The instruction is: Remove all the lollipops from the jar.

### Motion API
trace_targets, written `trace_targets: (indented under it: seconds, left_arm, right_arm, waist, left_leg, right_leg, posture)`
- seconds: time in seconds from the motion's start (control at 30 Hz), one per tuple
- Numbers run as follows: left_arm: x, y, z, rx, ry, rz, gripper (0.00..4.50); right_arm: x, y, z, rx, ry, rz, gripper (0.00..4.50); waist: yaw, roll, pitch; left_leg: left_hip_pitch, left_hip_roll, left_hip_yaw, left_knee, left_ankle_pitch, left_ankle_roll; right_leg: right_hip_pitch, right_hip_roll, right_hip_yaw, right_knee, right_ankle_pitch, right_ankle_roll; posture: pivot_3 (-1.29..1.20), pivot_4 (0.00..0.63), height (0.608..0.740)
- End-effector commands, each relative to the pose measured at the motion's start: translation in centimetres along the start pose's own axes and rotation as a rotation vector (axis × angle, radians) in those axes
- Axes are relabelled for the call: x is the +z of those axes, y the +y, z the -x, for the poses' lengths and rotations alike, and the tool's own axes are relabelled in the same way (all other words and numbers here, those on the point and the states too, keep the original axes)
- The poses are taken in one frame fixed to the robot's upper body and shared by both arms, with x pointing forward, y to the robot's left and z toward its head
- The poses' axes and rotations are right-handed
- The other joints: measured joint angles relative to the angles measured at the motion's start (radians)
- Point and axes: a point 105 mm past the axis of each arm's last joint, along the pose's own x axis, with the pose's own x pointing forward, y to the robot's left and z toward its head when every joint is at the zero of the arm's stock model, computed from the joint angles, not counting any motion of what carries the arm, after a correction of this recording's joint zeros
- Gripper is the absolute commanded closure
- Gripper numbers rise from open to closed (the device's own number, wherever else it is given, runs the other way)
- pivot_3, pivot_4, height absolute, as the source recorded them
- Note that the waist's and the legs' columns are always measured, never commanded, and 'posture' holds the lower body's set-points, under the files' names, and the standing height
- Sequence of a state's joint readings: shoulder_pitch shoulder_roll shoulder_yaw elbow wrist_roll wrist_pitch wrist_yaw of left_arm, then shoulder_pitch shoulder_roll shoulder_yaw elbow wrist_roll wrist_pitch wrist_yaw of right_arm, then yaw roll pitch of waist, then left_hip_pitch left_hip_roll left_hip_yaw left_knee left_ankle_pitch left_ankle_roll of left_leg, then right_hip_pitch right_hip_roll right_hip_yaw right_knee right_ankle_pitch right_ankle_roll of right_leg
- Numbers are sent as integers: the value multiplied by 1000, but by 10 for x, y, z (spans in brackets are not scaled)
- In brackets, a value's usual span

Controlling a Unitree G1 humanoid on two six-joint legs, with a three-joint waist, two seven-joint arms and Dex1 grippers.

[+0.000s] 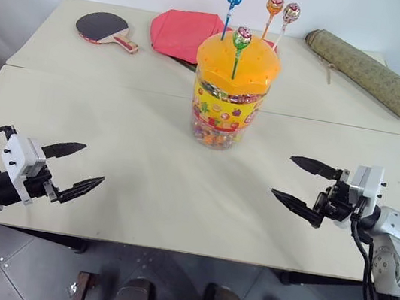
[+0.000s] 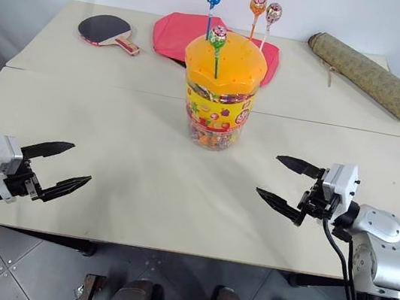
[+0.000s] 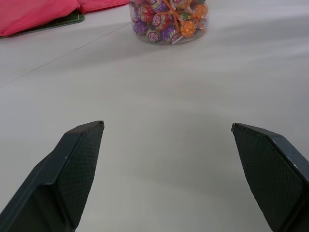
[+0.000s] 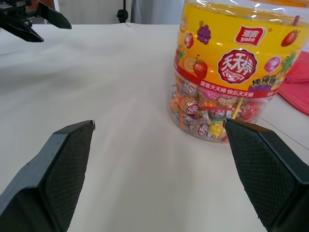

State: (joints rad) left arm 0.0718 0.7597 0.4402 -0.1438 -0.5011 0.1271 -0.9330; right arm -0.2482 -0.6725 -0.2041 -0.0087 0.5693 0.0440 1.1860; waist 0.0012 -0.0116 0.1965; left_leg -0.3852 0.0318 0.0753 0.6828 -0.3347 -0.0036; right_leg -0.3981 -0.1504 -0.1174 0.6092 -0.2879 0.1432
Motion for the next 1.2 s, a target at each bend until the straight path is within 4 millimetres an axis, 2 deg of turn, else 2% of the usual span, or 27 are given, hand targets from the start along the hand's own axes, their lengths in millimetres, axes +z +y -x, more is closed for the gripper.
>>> trace_targets:
  seconds: [0.03, 0.1, 0.2, 0.3, 0.37, 0.43, 0.63, 0.83, 0.9, 1.1, 1.2]
  left_arm:
    - [7, -3, -1, -27, -24, -12, 0]
    - [20, 7, -5, 21, -108, 71, 0]
    - [48, 16, -12, 8, -239, 166, 0]
    - [94, 34, -27, 27, -441, 224, 0]
    - [116, 40, -38, -3, -522, 251, 0]
    - [129, 41, -49, -49, -545, 270, 0]
    - [143, 31, -84, -198, -485, 229, 0]
    - [182, 49, -147, -172, -496, 261, 0]
    - [193, 48, -166, -186, -488, 239, 0]
    - [212, 47, -209, -189, -455, 183, 0]
    - [217, 50, -217, -175, -454, 182, 0]
  right_arm:
    - [2, -2, 7, -27, 0, 19, 39]
    - [10, -6, 10, -70, -35, 22, 39]
    - [38, -16, 13, -187, -167, -5, 39]
    - [73, -25, 20, -327, -320, -17, 39]
    - [90, -25, 22, -375, -391, -4, 39]
    - [98, -21, 22, -383, -422, 19, 39]
    - [95, -15, 19, -381, -414, 24, 39]
    - [99, -10, 16, -361, -410, 42, 39]
    - [100, -9, 14, -367, -418, 41, 39]
    - [106, -3, 8, -362, -432, 41, 39]
    - [107, 1, 7, -364, -433, 42, 39]
  waist:
    - [0, 0, 0]
    - [3, 0, 0]
    - [10, 0, 0]
    - [22, 0, 0]
    - [24, 0, 0]
    - [23, 0, 0]
    - [22, 0, 0]
    - [33, -1, 0]
    - [29, -1, 0]
    - [20, -1, 0]
    - [21, -1, 0]
  left_leg:
    - [0, 0, 0, 0, 0, 0]
    - [0, 0, 0, 0, 0, 0]
    - [0, 0, -1, 2, 0, 0]
    - [0, 0, -1, 2, 0, 0]
    - [-1, 0, -2, 4, 0, 0]
    - [-1, 0, -2, 4, 0, 0]
    - [0, -1, 0, 3, 0, 0]
    - [-1, -2, -1, 4, 0, 0]
    - [-2, -2, -1, 5, 0, 1]
    - [-1, -2, 1, 2, 0, 0]
    - [-1, -2, 1, 2, 0, 1]
  right_leg:
    - [0, 0, 0, 0, 0, 0]
    - [0, 0, 0, 0, 0, 0]
    - [0, 0, 0, 2, 0, 0]
    - [0, 0, 0, 3, 0, 0]
    - [0, 0, 0, 3, 0, 0]
    - [1, 0, 0, 3, 0, 0]
    - [0, 0, 0, 2, 0, 0]
    - [1, 1, 0, 2, 1, 1]
    - [1, 1, 0, 1, 1, 1]
    - [0, 1, 0, 1, 1, 1]
    - [0, 1, 0, 0, 1, 1]
  posture:
    - [0, 150, 740]
    - [0, 150, 740]
    - [0, 150, 740]
    - [0, 150, 740]
    - [0, 150, 740]
    - [0, 150, 740]
    - [0, 150, 740]
    - [0, 150, 740]
    - [0, 150, 740]
    - [0, 150, 740]
    - [0, 150, 740]
